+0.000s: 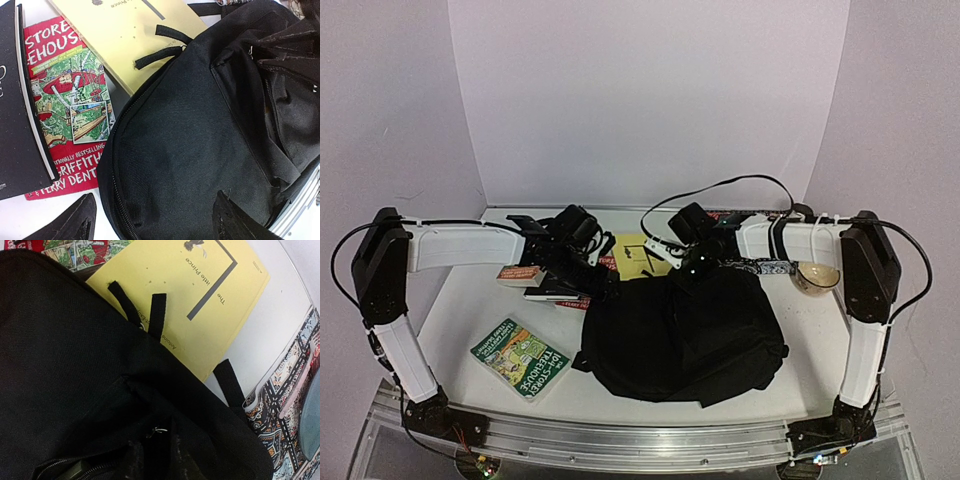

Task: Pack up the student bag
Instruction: Pick up the lower front pocket of the student bag, then hold the student bag at the center of the board.

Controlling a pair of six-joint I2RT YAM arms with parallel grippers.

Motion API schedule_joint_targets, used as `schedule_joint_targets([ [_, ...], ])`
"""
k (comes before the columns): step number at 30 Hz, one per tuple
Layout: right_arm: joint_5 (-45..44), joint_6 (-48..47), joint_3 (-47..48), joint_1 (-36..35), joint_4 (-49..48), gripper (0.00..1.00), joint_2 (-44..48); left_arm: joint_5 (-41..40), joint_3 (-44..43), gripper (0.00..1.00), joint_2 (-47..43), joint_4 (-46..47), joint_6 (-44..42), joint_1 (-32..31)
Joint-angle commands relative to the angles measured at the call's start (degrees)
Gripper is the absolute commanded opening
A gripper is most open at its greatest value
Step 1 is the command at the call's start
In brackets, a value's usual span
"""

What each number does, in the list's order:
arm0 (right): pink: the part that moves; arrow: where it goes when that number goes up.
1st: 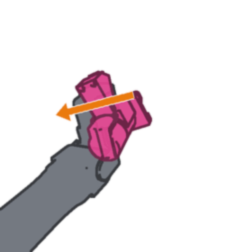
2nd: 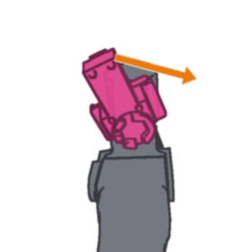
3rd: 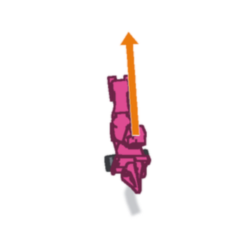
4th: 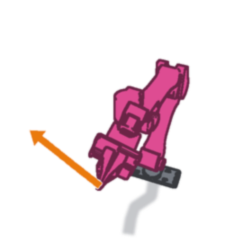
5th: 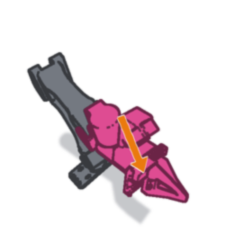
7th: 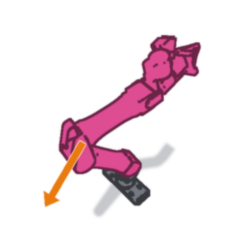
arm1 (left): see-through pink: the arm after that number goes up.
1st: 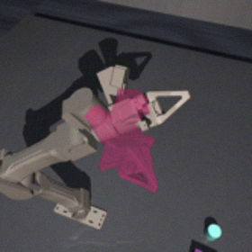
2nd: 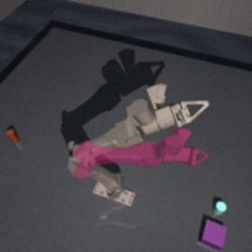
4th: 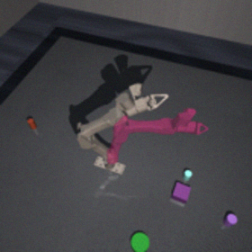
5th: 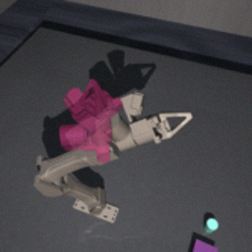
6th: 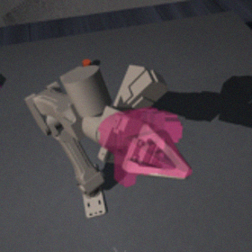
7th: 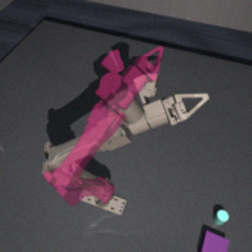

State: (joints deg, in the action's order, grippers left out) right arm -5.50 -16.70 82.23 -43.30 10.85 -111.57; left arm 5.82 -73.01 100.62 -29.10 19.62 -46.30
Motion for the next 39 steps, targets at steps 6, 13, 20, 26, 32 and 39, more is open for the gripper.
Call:
schedule_joint_targets([
  [6,4.8,1.3,1.8,0.1,4.3,0.0,5.0,-0.8,-2.2,0.81,-1.2,1.7,-0.6,0.2],
  [13,12.0,0.7,-1.4,-0.4,4.9,0.0,12.2,0.5,-9.9,0.81,3.6,1.6,-3.9,0.2],
  [20,14.2,-0.9,-4.6,-1.6,4.9,0.0,15.7,4.2,-18.0,0.81,10.0,1.0,-7.7,0.4],
  [26,13.3,-2.0,-6.4,-3.3,4.1,0.0,17.0,9.2,-22.6,0.82,15.9,0.3,-9.7,1.3],
  [32,13.8,-2.5,-9.0,-3.9,1.1,0.0,18.4,16.7,-26.3,0.82,19.0,0.4,-8.6,1.5],
  [39,15.2,-2.9,-11.0,-3.9,-2.7,0.0,18.9,25.1,-27.4,0.81,22.5,0.4,-11.3,1.5],
])
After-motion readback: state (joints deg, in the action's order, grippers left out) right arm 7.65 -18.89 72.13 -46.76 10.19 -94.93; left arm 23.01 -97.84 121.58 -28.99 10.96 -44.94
